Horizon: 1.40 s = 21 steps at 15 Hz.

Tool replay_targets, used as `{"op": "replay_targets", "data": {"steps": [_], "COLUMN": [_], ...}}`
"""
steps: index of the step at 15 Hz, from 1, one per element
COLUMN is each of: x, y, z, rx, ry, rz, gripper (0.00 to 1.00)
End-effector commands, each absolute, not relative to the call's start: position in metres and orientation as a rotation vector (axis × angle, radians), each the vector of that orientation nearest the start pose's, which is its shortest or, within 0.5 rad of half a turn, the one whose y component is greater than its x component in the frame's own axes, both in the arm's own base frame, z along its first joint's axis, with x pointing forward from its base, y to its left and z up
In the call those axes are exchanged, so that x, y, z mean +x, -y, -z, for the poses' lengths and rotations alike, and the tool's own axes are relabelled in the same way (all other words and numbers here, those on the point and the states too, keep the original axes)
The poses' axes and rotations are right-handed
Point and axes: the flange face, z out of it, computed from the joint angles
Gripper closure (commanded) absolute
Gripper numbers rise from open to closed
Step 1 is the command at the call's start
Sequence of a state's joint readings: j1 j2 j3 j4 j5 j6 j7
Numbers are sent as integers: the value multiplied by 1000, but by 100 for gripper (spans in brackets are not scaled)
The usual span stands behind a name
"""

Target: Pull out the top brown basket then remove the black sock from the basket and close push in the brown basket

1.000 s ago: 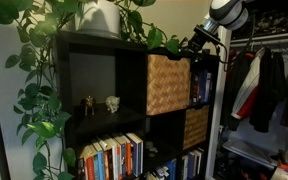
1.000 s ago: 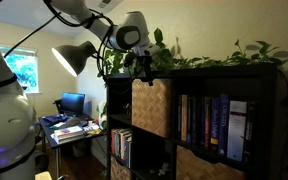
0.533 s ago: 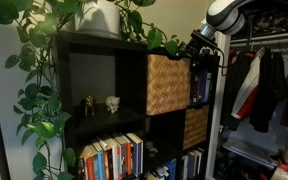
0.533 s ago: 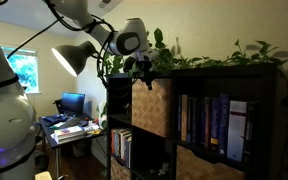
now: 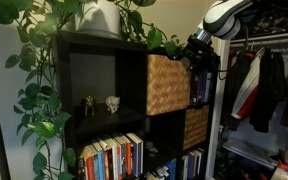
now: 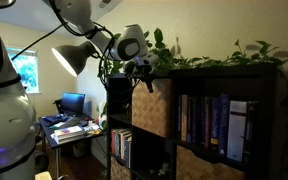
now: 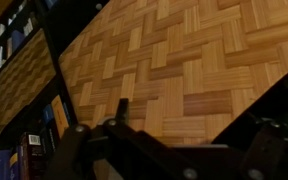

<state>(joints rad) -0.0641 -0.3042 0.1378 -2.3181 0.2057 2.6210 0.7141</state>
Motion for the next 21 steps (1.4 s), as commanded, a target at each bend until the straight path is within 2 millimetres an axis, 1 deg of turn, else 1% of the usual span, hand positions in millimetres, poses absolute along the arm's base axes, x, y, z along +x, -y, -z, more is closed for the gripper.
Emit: {"op": "replay_targets", "data": {"steps": [1,4,6,9,13,21], "x": [493,489,486,481,476,454], "y": [-35,-35,-34,-31,-31,-40], "z": [-533,-539,-540,-541,-545,-557], "rx": [-2575,-2629,-2658,-2699,-2723,-2794], "ry": [-1082,-1066,-1064,-1083,-1078,-1028], "rz": [647,520,423,330,249,143], "gripper": [0,0,0,0,0,0]}}
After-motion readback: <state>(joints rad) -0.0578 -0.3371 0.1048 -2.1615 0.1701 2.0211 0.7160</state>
